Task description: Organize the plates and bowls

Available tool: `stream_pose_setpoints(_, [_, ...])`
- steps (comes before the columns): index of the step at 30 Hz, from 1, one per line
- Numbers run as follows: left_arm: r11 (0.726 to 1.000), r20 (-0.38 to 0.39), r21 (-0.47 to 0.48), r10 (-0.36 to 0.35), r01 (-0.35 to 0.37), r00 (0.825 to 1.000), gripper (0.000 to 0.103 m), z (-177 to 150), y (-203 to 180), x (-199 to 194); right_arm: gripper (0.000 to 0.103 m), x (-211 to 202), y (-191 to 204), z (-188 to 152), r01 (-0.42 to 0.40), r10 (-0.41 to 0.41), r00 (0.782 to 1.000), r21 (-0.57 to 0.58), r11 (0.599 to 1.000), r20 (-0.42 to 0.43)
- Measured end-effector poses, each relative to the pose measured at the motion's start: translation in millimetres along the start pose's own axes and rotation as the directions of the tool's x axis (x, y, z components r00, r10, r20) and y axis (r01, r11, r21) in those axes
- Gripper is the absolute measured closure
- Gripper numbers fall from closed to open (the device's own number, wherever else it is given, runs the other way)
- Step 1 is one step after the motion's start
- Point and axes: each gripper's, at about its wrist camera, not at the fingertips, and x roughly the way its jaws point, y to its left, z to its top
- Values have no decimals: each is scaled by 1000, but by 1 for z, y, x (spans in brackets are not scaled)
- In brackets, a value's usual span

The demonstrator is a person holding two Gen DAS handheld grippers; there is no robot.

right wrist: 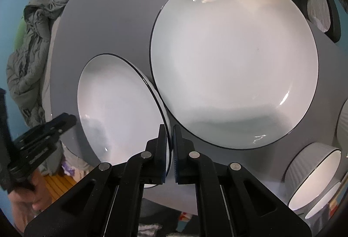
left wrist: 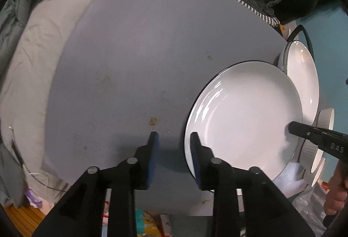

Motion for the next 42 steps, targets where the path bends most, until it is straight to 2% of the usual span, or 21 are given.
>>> stream_pose_setpoints(8, [997,-30,76,-31,33,999,63,6,-24,21,98,3,-2,0,17,-17,1000,-14,1000,1])
stream_pose_setpoints(15, [990,-54,89,-103,107,993,64,14,-36,28,98,4,1,-2,40,-40,999,-21,999,7])
stream_pose_setpoints(17, [990,-58,103,-86,91,995,66,16,-39,31,98,4,1,-3,43,-43,999,-20,999,7])
stream_pose_setpoints(21, [991,-58,121,-55,62,997,82,22,-35,33,98,5,5,-5,60,-60,998,-22,998,15])
stream_pose_setpoints(24, [991,-59,109,-76,83,995,85,23,-31,34,98,5,6,-6,67,-67,998,-23,997,20])
stream_pose_setpoints(32, [990,-33,121,-72,75,997,86,12,-27,25,97,11,10,-9,107,-106,994,-43,993,25])
stream_pose_setpoints(35, [990,-37,115,-81,84,996,86,6,-16,18,97,13,8,-10,96,-95,995,-40,995,23])
stream_pose_setpoints(42, [988,-30,125,-90,94,995,86,7,-19,13,97,13,2,-12,71,-70,997,-32,997,23])
